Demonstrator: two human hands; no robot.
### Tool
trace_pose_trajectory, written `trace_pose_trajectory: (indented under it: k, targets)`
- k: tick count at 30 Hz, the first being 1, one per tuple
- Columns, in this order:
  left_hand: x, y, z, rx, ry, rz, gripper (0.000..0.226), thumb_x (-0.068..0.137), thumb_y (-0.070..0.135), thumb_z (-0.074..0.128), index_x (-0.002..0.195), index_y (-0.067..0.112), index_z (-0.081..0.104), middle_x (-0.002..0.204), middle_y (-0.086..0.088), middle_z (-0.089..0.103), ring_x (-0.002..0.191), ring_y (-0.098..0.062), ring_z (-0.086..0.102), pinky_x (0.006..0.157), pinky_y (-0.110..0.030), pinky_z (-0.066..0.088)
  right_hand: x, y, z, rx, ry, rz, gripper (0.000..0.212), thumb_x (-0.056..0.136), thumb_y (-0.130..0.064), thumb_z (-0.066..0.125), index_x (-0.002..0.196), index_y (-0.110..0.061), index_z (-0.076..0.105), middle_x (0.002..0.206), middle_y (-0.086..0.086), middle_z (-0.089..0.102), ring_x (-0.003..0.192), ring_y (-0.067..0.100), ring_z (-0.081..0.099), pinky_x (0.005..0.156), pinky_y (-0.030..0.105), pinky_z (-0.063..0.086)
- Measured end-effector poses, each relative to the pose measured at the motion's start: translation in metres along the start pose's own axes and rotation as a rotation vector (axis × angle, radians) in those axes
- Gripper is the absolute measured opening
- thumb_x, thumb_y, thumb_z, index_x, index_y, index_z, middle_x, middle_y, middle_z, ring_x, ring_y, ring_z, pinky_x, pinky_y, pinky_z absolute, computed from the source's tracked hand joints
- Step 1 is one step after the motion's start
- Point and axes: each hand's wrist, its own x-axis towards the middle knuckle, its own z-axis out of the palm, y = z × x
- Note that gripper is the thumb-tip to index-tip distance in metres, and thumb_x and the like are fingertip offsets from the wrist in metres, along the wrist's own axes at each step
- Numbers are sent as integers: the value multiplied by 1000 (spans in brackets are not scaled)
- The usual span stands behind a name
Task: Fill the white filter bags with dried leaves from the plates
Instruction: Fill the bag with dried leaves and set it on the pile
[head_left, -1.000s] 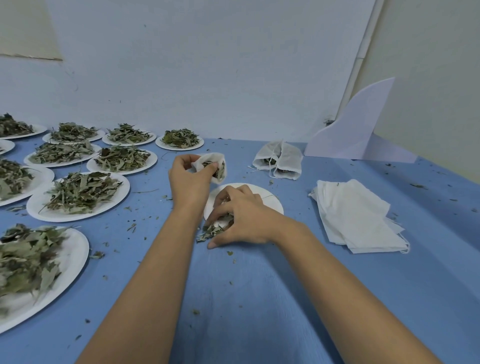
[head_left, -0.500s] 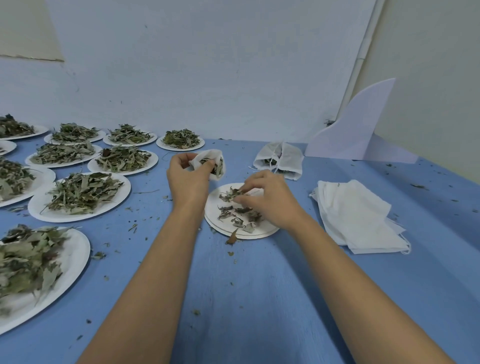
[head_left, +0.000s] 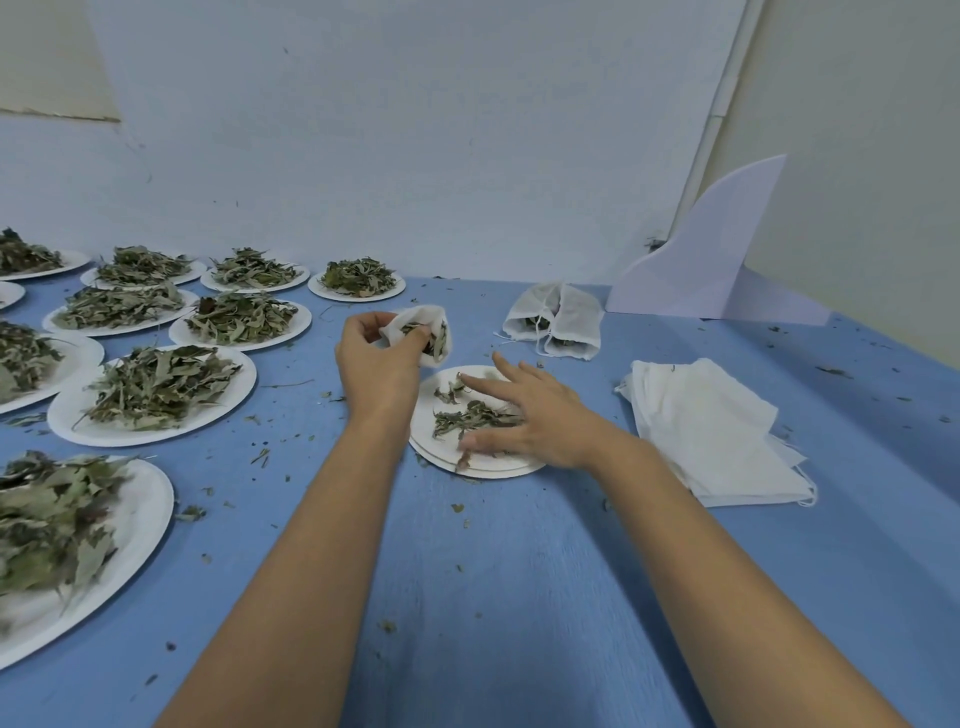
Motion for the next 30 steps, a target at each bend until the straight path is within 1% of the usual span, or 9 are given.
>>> trace_pose_trajectory:
  k: [6, 11, 14, 16, 19, 21, 24, 27, 30]
  targets:
    - [0, -1, -1, -3, -1, 1, 28, 81, 11, 72, 99, 18, 51, 119, -10, 55, 96, -21, 63, 77, -31, 54, -2, -8, -4, 263, 199, -42, 57, 79, -50, 70, 131, -46, 49, 157, -10, 21, 145, 14, 9, 117, 47, 12]
    - [0, -2, -1, -1, 3, -8, 28, 81, 12, 72, 98, 19, 52, 115, -7, 55, 96, -20, 63, 81, -34, 55, -4, -14, 2, 50, 21, -36, 85, 67, -63, 72, 139, -56, 28, 159, -13, 1, 144, 11, -4, 114, 44, -1]
    - [0, -3, -1, -6, 3, -6, 28, 81, 12, 72, 99, 18, 52, 116, -7, 56, 98, -20, 63, 77, -30, 54, -5, -14, 4, 15, 24, -34, 80, 71, -61, 71, 140, -53, 31, 160, -11, 2, 144, 13, -3, 114, 43, -1]
    - [1, -3, -2, -9, 5, -2, 27, 81, 12, 72, 99, 18, 52, 116, -7, 56, 96, -20, 63, 74, -28, 53, -7, -17, -1, 148, 88, -26, 67, 74, -55, 71, 134, -52, 41, 158, -12, 14, 143, 10, 4, 114, 41, 4]
    - [2, -4, -2, -11, 7, -7, 26, 81, 12, 72, 96, 19, 52, 116, -8, 55, 95, -20, 63, 75, -29, 54, -8, -23, -11, 313, 143, -97, 34, 73, -41, 79, 104, -44, 67, 120, -12, 55, 122, 10, 40, 109, 37, 28]
    - [2, -4, -1, -3, 9, -2, 26, 81, 13, 72, 94, 21, 51, 116, -8, 56, 91, -18, 63, 71, -27, 53, -8, -30, -13, 257, 30, -153, 17, 69, -37, 81, 85, -37, 74, 86, -12, 56, 88, 3, 48, 89, 29, 38]
    - [1, -4, -1, -5, 15, 8, 25, 81, 13, 71, 94, 20, 52, 115, -7, 56, 86, -16, 61, 62, -21, 48, -9, -41, -7, 91, -154, -190, 15, 66, -42, 82, 77, -38, 74, 61, -16, 48, 73, -3, 43, 70, 23, 26]
    - [1, -4, -2, -25, 15, 1, 24, 81, 11, 71, 93, 19, 52, 114, -9, 58, 89, -18, 62, 64, -23, 49, -10, -45, -2, 54, -211, -208, 13, 67, -39, 81, 73, -32, 72, 49, -20, 47, 63, -10, 44, 77, 28, 28]
    - [0, -4, -2, -33, 14, -2, 26, 81, 10, 71, 85, 24, 50, 111, -8, 58, 89, -18, 62, 65, -24, 50, -8, -46, -4, 49, -154, -193, 14, 68, -40, 81, 73, -29, 74, 58, -18, 49, 66, -10, 44, 81, 31, 27]
